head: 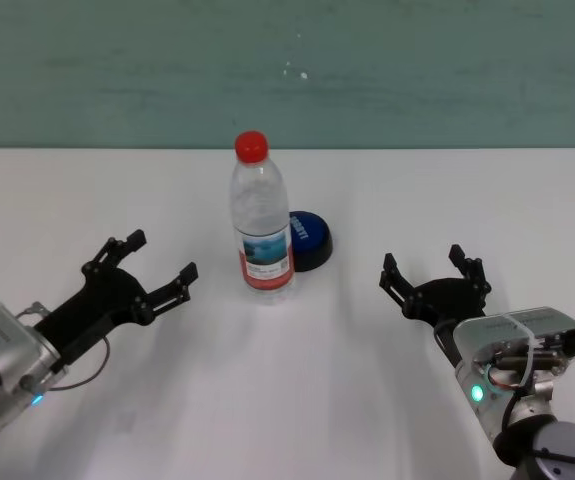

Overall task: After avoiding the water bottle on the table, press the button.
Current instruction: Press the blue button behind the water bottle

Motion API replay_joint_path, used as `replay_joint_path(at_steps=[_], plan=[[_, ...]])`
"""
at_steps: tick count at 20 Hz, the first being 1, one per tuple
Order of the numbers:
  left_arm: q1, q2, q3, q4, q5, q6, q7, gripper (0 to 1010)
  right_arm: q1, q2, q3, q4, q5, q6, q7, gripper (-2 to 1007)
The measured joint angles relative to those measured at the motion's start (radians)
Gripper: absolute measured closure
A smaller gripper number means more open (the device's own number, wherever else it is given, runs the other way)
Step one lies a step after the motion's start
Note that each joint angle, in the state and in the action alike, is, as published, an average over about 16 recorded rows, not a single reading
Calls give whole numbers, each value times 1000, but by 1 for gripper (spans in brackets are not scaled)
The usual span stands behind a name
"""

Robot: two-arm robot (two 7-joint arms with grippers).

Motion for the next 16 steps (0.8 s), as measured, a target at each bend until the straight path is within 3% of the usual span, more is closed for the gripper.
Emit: replay_joint_path(at_steps=[5,16], plan=[[1,15,0,-2,-10,1,-8,10,0,0,0,0,0,0,0,1],[-3,80,-21,-8,-32,-2,-37,10,0,0,0,0,0,0,0,1]])
